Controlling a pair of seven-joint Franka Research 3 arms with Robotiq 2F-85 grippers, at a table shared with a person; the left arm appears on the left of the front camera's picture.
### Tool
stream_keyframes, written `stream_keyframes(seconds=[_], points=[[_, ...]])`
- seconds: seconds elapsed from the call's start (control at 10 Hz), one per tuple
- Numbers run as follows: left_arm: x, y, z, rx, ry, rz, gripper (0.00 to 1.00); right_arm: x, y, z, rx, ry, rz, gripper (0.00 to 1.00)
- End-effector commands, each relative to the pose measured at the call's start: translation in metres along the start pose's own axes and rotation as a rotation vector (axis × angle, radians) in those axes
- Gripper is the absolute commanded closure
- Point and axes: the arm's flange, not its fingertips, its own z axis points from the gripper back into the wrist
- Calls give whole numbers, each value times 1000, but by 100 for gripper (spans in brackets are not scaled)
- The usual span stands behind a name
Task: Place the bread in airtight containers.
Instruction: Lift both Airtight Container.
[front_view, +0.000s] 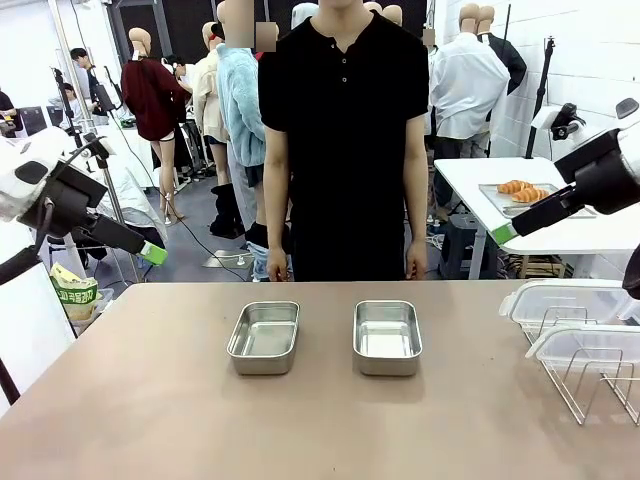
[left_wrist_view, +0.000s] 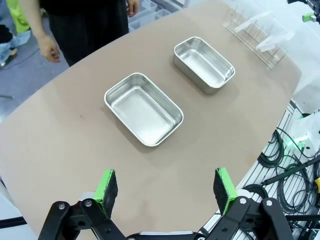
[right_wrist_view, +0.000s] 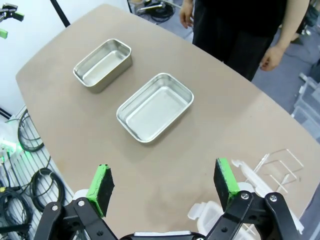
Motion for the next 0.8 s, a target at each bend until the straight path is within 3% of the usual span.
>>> stream_keyframes(seconds=[0.0, 0.1, 0.2, 0.7], points=[[-6, 3, -8, -24, -24, -12, 0, -37, 20, -17, 18, 20, 0, 0], [-5, 10, -15, -29, -67, 36, 0, 0, 0, 0, 0, 0, 0, 0], [0, 0, -2, -3, 4, 0, 0, 0, 0, 0, 0, 0, 0, 0], [0, 0, -2, -3, 4, 0, 0, 0, 0, 0, 0, 0, 0, 0]])
